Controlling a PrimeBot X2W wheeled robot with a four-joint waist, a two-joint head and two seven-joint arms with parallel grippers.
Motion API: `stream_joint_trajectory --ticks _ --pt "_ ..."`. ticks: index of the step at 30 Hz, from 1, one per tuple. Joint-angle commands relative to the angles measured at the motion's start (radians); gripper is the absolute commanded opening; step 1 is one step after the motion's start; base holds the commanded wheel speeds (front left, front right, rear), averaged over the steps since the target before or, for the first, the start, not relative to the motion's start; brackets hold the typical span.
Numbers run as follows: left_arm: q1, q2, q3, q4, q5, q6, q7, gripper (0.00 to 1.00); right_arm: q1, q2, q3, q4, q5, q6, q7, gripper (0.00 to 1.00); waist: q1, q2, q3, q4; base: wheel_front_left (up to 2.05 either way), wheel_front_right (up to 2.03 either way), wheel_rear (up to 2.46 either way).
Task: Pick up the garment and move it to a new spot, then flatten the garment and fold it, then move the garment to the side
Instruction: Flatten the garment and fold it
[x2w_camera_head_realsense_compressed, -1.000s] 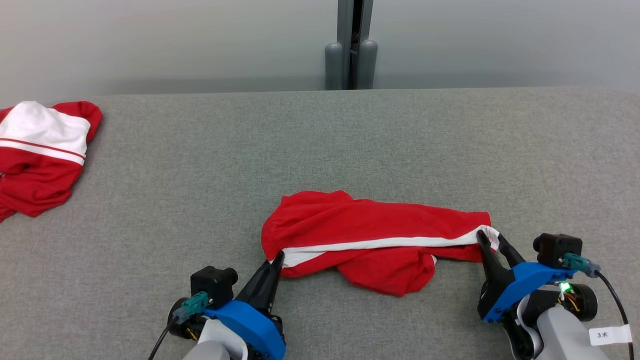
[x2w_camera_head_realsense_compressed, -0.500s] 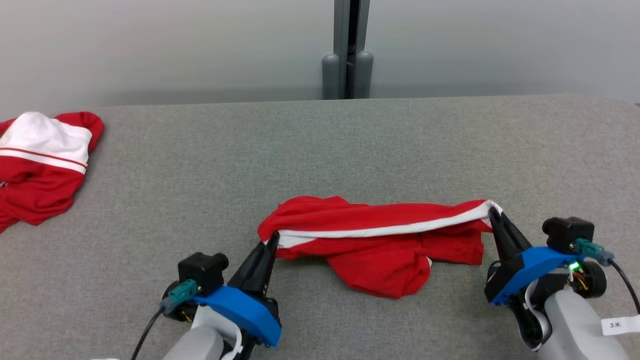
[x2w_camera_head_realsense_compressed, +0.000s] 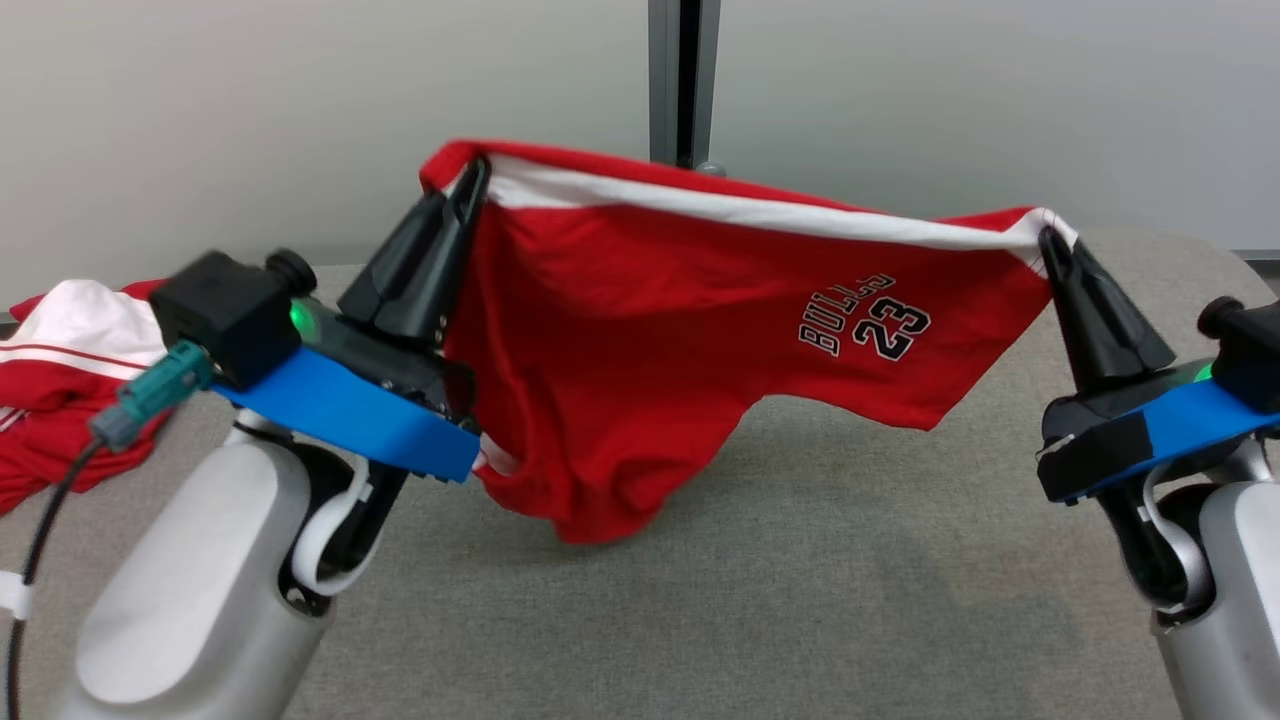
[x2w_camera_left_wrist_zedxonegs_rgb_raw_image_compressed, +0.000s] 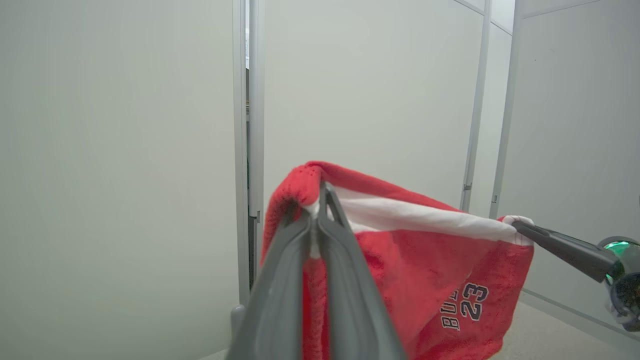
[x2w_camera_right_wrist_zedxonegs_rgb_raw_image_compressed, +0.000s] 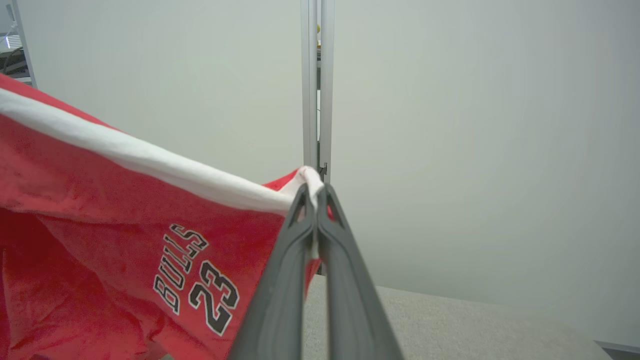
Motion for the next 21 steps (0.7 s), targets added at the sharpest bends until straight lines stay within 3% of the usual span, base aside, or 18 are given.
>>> stream_joint_trajectory --ticks 1,5,9,15,21 --pt "-0.028 0.012 0.009 -0.035 -0.003 0.007 0.024 0.00 0.015 -0.010 -0.008 -0.050 -0.008 0.000 0.020 0.00 0.0001 -0.0001 -0.003 -0.004 0.00 0.00 0.00" --pt "-0.107 0.062 0.037 -0.126 -0.010 0.020 0.113 0.00 0.017 -0.006 -0.030 -0.218 -0.020 0.000 0.115 0.00 0.0001 -0.0001 0.010 -0.012 0.00 0.00 0.00" --pt "-0.184 0.088 0.051 -0.125 -0.016 0.021 0.182 0.00 -0.031 -0.013 -0.016 -0.273 -0.028 0.000 0.196 0.00 0.0001 -0.0001 0.059 -0.021 0.00 0.00 0.00" --pt "-0.345 0.092 0.048 -0.017 -0.032 0.001 0.254 0.00 -0.210 -0.023 0.010 -0.169 -0.042 0.000 0.220 0.00 0.0001 -0.0001 0.172 -0.040 0.00 0.00 0.00" --pt "-0.588 0.076 0.049 0.129 -0.001 -0.016 0.242 0.00 -0.505 -0.004 -0.020 0.003 -0.107 0.000 0.148 0.00 0.0001 -0.0001 0.281 -0.068 0.00 0.00 0.00"
